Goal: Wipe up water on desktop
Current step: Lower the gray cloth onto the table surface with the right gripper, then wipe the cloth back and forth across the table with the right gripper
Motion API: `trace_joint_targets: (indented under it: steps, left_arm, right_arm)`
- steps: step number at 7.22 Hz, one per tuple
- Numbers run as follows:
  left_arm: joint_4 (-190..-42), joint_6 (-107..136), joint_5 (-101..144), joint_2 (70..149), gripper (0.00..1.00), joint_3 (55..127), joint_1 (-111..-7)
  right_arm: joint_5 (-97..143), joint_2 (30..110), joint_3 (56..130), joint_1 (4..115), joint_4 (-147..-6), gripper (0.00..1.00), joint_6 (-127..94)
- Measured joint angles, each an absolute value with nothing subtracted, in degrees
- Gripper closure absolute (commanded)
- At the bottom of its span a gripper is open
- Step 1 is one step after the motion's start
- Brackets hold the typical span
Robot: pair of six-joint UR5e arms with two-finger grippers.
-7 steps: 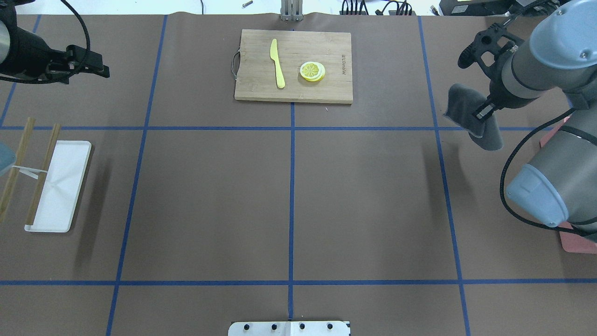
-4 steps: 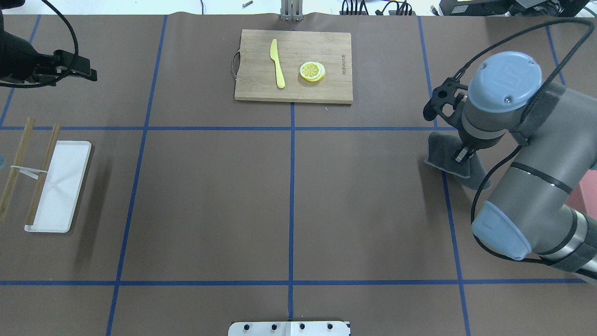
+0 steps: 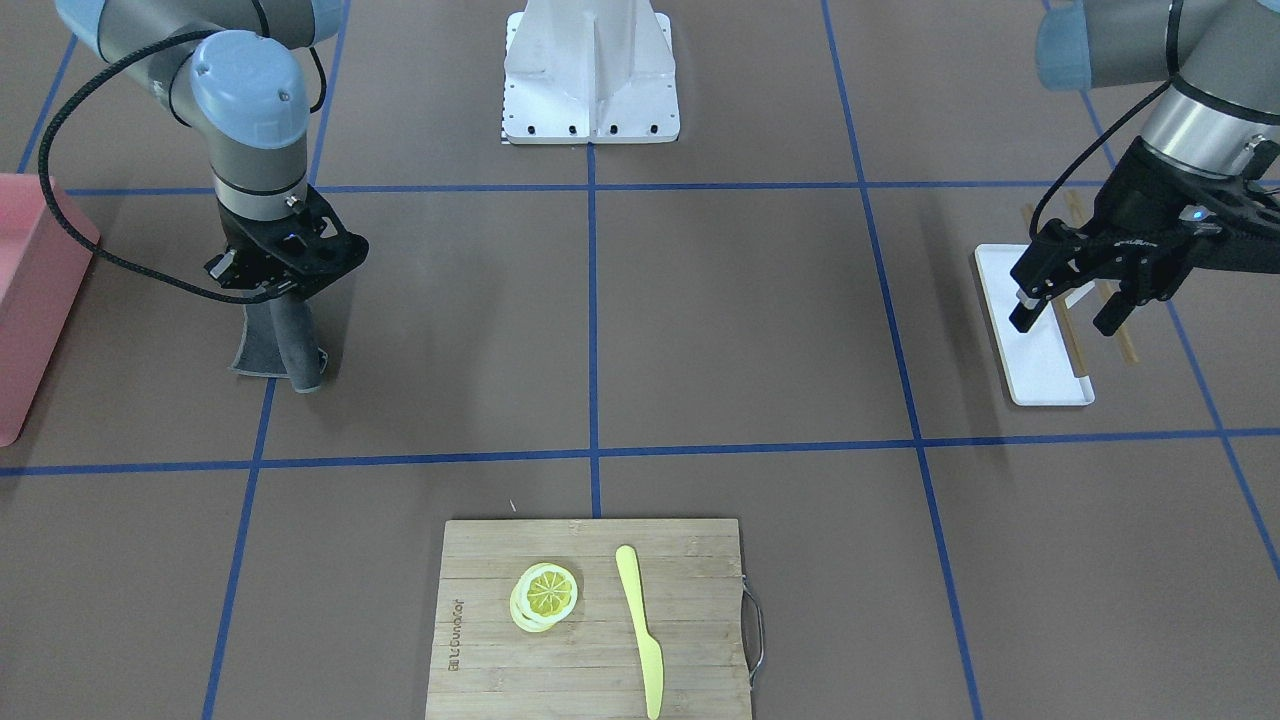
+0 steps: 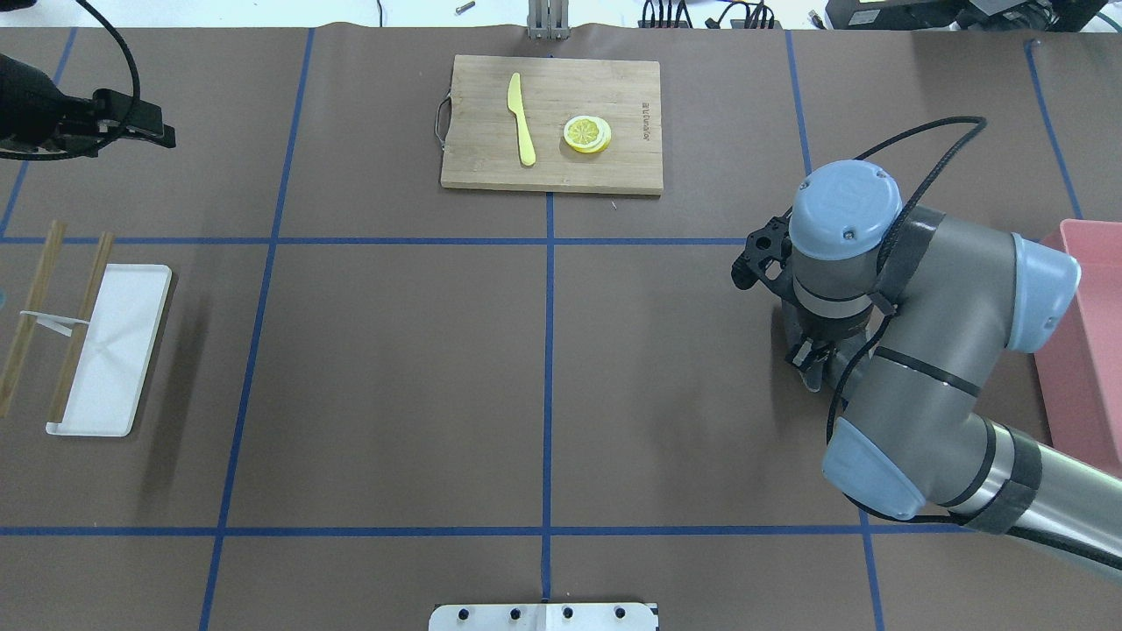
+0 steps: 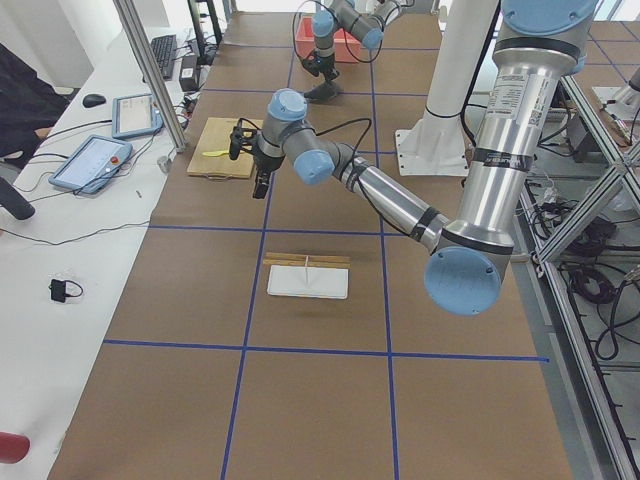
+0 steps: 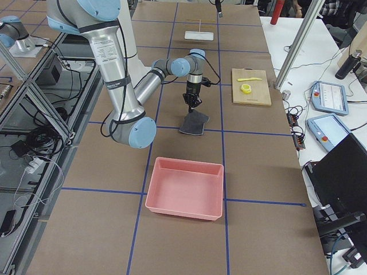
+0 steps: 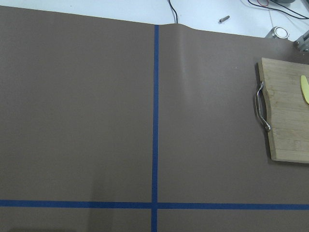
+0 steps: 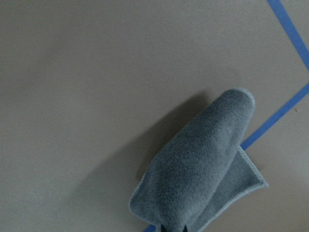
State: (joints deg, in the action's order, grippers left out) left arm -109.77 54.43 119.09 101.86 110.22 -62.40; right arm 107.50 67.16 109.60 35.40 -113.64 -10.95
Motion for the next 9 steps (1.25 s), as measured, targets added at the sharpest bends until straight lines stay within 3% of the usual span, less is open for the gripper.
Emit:
trace_joint_targets:
  steps: [9]
  left_arm:
    - [-111.71, 54.48, 117.61, 102.65, 0.02, 106.64, -62.13]
  right_arm:
    - [116.17, 65.14, 107.06, 24.06, -91.04, 1.0, -38.14]
